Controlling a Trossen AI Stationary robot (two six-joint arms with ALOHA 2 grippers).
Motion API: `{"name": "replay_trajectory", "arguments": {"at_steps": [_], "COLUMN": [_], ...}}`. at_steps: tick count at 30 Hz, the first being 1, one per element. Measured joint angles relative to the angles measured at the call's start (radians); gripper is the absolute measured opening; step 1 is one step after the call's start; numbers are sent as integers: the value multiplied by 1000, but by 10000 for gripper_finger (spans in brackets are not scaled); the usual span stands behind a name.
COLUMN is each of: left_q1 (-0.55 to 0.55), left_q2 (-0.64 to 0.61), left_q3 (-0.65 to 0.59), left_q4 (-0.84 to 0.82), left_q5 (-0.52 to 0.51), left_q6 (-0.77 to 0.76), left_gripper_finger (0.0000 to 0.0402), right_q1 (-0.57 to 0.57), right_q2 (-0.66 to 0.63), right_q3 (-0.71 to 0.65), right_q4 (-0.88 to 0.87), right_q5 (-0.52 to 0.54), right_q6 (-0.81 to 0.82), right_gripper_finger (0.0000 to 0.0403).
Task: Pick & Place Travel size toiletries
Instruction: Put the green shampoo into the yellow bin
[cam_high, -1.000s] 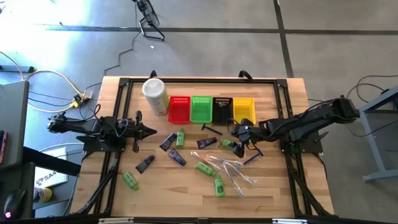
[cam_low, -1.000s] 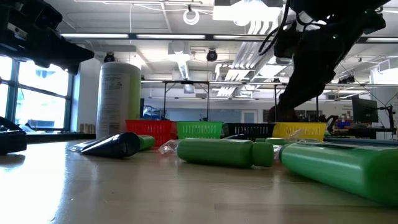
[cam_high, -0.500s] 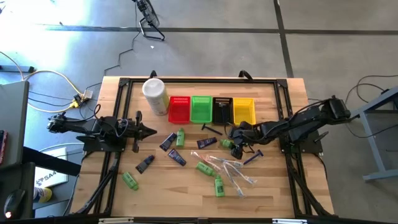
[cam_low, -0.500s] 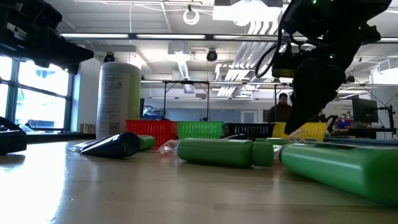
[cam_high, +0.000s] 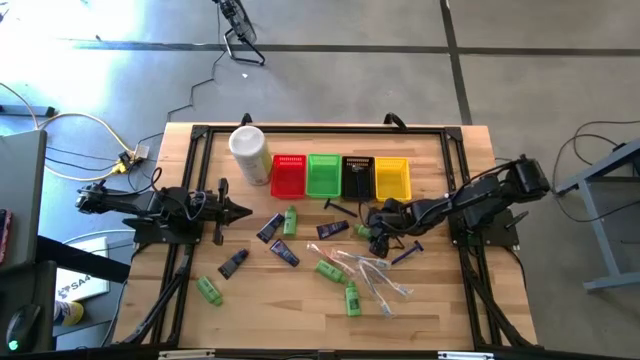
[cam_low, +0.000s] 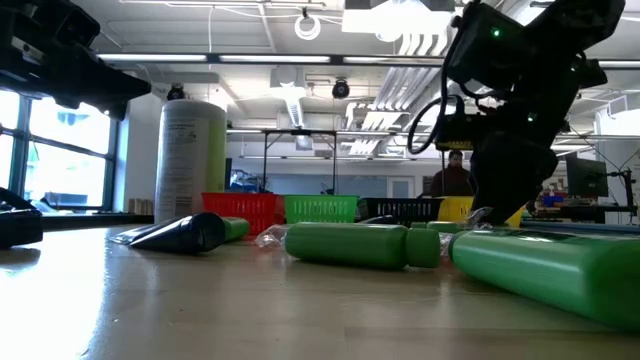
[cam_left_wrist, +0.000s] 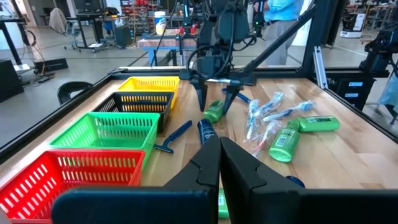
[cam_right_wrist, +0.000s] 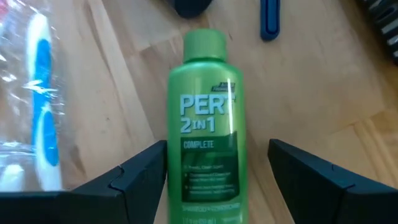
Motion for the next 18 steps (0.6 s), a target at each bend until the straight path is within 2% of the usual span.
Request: {"name": "replay_trajectory", "arguments": {"at_steps": [18], "left_q1": [0], "left_q2": [0], "left_q3": [0], "left_q4": [0], "left_q5": [-2], "left_q6": [0], "left_gripper_finger": [7], "right_q1": [0], "right_q2": [13], "right_q3": [0], "right_q4": [17], "right_q5": [-2], "right_q6": [0], "right_gripper_finger": [270]}}
